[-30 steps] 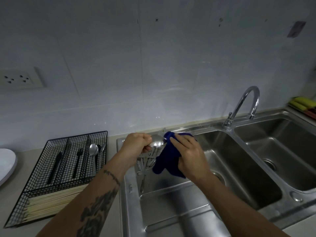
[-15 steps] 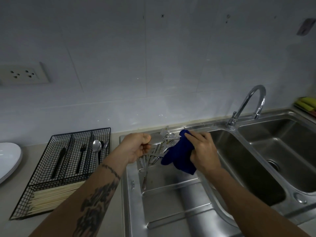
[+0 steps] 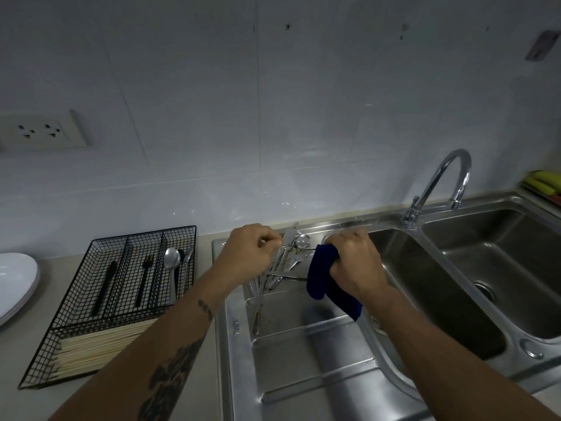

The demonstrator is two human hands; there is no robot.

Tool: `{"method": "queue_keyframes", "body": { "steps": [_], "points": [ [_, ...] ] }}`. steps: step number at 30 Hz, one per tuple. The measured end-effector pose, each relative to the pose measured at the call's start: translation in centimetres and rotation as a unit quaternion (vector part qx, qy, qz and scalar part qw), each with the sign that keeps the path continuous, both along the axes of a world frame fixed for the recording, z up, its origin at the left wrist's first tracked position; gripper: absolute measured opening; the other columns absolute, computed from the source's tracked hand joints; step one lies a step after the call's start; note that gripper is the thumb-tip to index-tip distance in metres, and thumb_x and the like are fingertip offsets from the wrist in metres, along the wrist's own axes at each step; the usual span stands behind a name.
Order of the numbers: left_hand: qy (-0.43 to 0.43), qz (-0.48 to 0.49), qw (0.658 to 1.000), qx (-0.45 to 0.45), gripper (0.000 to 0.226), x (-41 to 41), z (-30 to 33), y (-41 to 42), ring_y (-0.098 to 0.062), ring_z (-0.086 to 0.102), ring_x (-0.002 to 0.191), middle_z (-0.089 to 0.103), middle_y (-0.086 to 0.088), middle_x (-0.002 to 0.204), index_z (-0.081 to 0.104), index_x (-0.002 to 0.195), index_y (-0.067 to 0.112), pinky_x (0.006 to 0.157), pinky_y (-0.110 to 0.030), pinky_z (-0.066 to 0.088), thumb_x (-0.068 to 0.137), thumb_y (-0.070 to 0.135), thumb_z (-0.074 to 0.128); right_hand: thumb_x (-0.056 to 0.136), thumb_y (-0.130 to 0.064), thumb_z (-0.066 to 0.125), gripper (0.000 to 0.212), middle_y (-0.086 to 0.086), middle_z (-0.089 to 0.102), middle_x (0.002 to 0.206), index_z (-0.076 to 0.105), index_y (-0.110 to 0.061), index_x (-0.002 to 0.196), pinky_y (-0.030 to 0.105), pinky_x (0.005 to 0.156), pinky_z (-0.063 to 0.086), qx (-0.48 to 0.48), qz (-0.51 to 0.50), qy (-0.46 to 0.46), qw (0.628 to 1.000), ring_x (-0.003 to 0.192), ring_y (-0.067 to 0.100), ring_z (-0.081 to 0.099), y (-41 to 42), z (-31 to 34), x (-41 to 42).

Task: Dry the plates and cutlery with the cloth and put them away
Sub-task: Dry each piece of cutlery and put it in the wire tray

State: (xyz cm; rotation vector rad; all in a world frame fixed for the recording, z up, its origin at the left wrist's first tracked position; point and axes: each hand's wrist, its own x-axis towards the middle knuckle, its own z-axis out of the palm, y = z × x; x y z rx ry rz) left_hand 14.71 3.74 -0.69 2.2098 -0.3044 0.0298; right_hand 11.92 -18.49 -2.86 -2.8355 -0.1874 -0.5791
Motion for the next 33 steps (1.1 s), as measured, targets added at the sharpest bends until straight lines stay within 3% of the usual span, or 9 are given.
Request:
{"method": "queue_keyframes", "body": {
  "steps": [6,9,12,16,19,24,26,30,33],
  "points": [
    [-0.071,-0.041,0.995,0.048,0.010,-0.3,-0.1,0.2,-0.005,0.062,0.077,0.067,0.013,0.088,0.076,0.095,0.022,0.072,-0.026,0.053,0.088,0.025,0.070,0.071,0.002,0.052,0.036,-0.001,0.070,0.090,0.071,-0.018,0.094,0.027,0.076,0.037,0.034,-0.012,0.018,0.999,0.091,0.021,0.047,-0.3,-0.4,-0.1],
    [-0.122,0.013,0.988,0.094,0.013,-0.1,-0.4,-0.4,-0.005,0.057,0.067,0.065,0.012,0.077,0.076,0.088,0.021,0.062,-0.024,0.046,0.090,0.018,0.064,0.069,0.003,0.058,0.036,0.001,0.071,0.090,0.073,-0.015,0.097,0.027,0.077,0.040,0.035,-0.007,0.000,0.999,0.092,0.023,0.050,0.2,-0.2,-0.4],
    [-0.043,0.084,0.994,0.049,0.018,0.7,-0.4,-0.7,-0.007,0.055,0.054,0.066,0.006,0.069,0.075,0.082,0.016,0.051,-0.018,0.039,0.089,0.008,0.061,0.057,0.000,0.076,0.048,0.005,0.072,0.097,0.073,-0.009,0.104,0.035,0.077,0.050,0.004,0.028,-0.068,0.997,0.091,0.028,0.057,1.4,-0.4,-1.0],
    [0.075,0.113,0.990,-0.026,0.018,1.6,0.3,0.0,-0.017,0.070,0.065,0.073,0.003,0.078,0.074,0.076,0.017,0.062,-0.025,0.054,0.089,0.013,0.063,0.063,-0.013,0.080,0.062,0.006,0.064,0.126,0.065,-0.011,0.123,0.039,0.084,0.047,-0.063,0.090,-0.093,0.990,0.109,0.029,0.054,0.7,-2.0,-1.2],
    [0.138,0.113,0.982,-0.056,0.013,1.8,0.0,1.2,-0.018,0.069,0.060,0.074,-0.003,0.074,0.073,0.076,0.018,0.075,-0.037,0.058,0.087,0.018,0.067,0.064,-0.005,0.078,0.058,0.008,0.066,0.122,0.067,-0.010,0.121,0.039,0.085,0.050,-0.062,0.075,-0.114,0.989,0.101,0.031,0.055,-0.7,-2.5,-1.1],
    [0.192,0.090,0.975,-0.072,0.011,2.1,0.6,1.9,-0.018,0.063,0.056,0.070,-0.015,0.081,0.071,0.082,0.006,0.067,-0.036,0.056,0.090,0.006,0.064,0.060,-0.007,0.080,0.058,0.004,0.070,0.105,0.068,-0.011,0.116,0.035,0.076,0.051,-0.060,0.080,-0.084,0.991,0.088,0.027,0.055,0.3,-1.7,-1.2],
    [0.210,0.085,0.970,-0.090,0.010,2.6,1.1,2.0,-0.021,0.062,0.057,0.069,-0.021,0.085,0.071,0.092,0.001,0.074,-0.041,0.057,0.092,0.009,0.064,0.063,-0.003,0.074,0.050,0.002,0.069,0.097,0.068,-0.014,0.112,0.032,0.075,0.048,-0.032,0.076,-0.047,0.995,0.088,0.026,0.053,0.8,-1.3,-0.7],
    [0.237,0.111,0.944,-0.200,0.025,2.8,1.5,1.6,-0.020,0.061,0.061,0.067,-0.015,0.077,0.068,0.100,0.004,0.059,-0.029,0.054,0.096,0.028,0.061,0.064,0.003,0.051,0.053,-0.002,0.068,0.092,0.070,-0.022,0.106,0.030,0.075,0.048,0.134,0.044,0.062,0.988,0.089,0.021,0.057,1.0,-1.4,-0.2],
    [0.284,0.107,0.891,-0.338,0.019,1.4,0.7,-0.3,-0.021,0.063,0.071,0.069,-0.010,0.083,0.067,0.100,0.004,0.068,-0.030,0.057,0.096,0.022,0.062,0.064,0.010,0.050,0.054,-0.001,0.069,0.090,0.073,-0.018,0.105,0.021,0.068,0.045,0.224,0.023,0.083,0.971,0.080,0.015,0.059,1.8,-1.8,-0.5]
  ]
}}
